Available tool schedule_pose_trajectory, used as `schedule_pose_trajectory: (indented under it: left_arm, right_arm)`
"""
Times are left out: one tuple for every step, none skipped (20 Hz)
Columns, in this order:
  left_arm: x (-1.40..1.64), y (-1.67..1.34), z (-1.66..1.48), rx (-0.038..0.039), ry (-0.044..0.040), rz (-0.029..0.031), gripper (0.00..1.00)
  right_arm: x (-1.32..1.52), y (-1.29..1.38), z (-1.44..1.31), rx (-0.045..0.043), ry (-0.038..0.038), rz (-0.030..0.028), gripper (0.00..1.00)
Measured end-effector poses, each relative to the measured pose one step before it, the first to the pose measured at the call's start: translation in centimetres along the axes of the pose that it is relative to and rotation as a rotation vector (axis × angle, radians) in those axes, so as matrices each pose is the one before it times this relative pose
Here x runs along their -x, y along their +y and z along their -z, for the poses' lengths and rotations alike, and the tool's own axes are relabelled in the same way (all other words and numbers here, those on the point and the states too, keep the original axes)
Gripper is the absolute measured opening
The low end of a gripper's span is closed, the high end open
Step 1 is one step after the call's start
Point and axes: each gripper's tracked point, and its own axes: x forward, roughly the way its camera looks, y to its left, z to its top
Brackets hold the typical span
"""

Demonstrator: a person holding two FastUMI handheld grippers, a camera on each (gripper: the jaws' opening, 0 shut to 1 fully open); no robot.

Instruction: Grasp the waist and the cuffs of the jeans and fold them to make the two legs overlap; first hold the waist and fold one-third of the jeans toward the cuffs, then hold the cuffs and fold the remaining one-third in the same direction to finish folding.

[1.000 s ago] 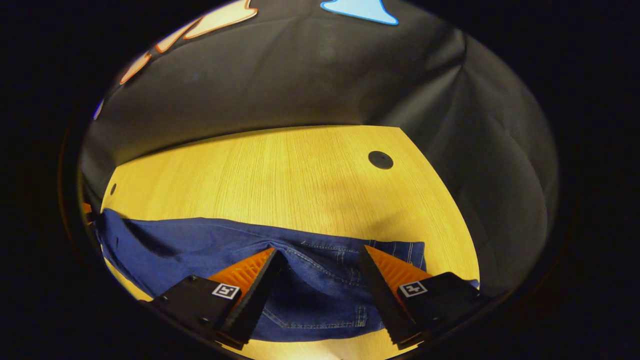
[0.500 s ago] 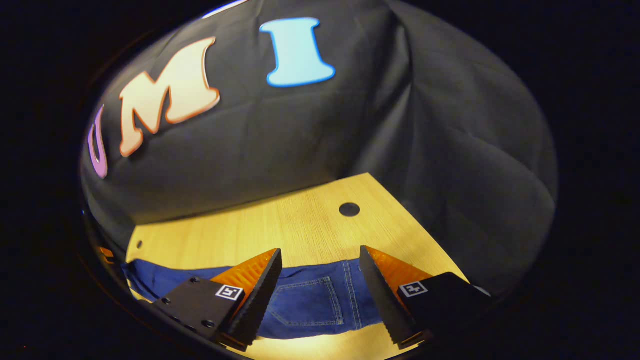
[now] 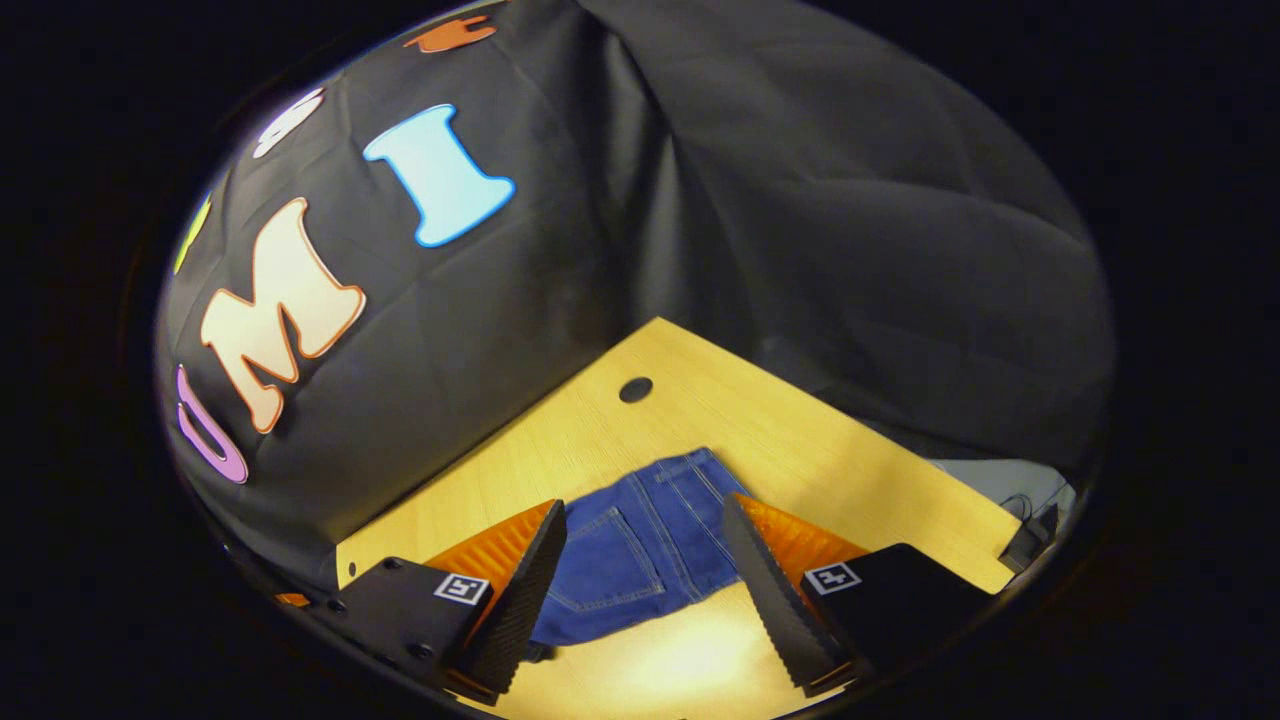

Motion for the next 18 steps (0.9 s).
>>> schedule_pose_trajectory:
  left_arm:
    - [0.494,-0.228,0.274,0.00904,-0.00858,-0.00771,0.95]
    - [0.439,-0.363,0.283,0.0089,-0.01415,-0.01423,0.95]
    - [0.458,-0.457,0.215,0.00677,-0.00951,-0.01435,0.95]
    - [0.361,-0.561,0.295,0.00595,-0.00943,-0.01289,0.95]
    - [0.41,-0.521,0.319,0.00262,-0.00726,-0.01174,0.95]
    - [0.416,-0.619,0.468,0.00173,-0.00574,-0.0135,0.95]
    - [0.27,-0.593,0.457,0.00542,-0.00256,-0.01049,0.95]
    - [0.272,-0.694,0.64,0.0087,-0.0021,-0.00655,0.95]
    - [0.234,-0.613,0.519,0.01135,-0.0005,-0.00231,0.95]
    - [0.417,-0.625,0.535,0.01156,-0.00036,-0.00149,0.95]
    - [0.239,-0.377,0.483,0.0083,-0.00102,-0.00189,0.95]
    - [0.122,-0.353,0.634,0.00633,-0.0032,-0.00336,0.95]
    - [0.15,-0.318,0.301,0.00485,0.00052,0.00115,0.95]
    - [0.241,-0.224,0.423,0.00725,-0.00016,0.00497,0.95]
    - [0.298,-0.239,0.213,0.00568,-0.00162,0.00591,0.95]
    - [0.327,-0.152,0.275,0.00357,-0.0032,0.00287,0.95]
    - [0.189,0.024,0.182,0.0031,-0.00258,0.00021,0.95]
    - [0.13,-0.011,0.143,0.00268,-0.00317,0.00123,0.95]
  right_arm:
    - [-0.778,-1.324,0.634,-0.00785,0.02541,0.01422,0.98]
    - [-1.126,-1.054,0.801,-0.00645,0.02801,0.00639,0.98]
    - [-1.132,-0.968,0.715,-0.01097,0.03091,0.00144,0.98]
    - [-0.888,-0.895,1.014,-0.00589,0.0336,-0.00294,0.98]
    - [-0.933,-1.186,0.575,0.00249,0.03054,0.01009,0.98]
    - [-0.89,-1.097,0.476,0.00496,0.02297,0.01048,0.98]
    - [-0.815,-0.759,0.561,-0.00187,0.02875,0.00325,0.98]
    - [-0.605,-0.326,0.615,-0.00377,0.02846,-0.00451,0.98]
    - [-0.575,-0.133,0.44,0.00111,0.0234,-0.00696,0.94]
    - [-0.479,0.028,0.487,0.00576,0.01907,-0.00672,0.99]
    - [-0.457,0.287,0.444,0.0067,0.01585,-0.01071,0.94]
    - [-0.351,0.268,0.671,0.00662,0.02008,-0.00628,0.99]
    - [-0.317,-0.167,0.074,0.01312,-0.00174,0.00451,0.99]
    - [-0.162,0.055,-0.119,0.00242,-0.00639,0.00518,0.99]
    - [0.028,0.05,-0.002,-0.0099,0.00478,0.00403,0.99]
    - [-0.004,-0.271,0.08,-0.00583,0.00111,0.00844,0.94]
    - [-0.096,-0.42,0.739,-0.00033,0.03523,0.01455,0.93]
    - [0.076,-0.002,-0.6,-0.00684,-0.03554,0.00412,0.92]
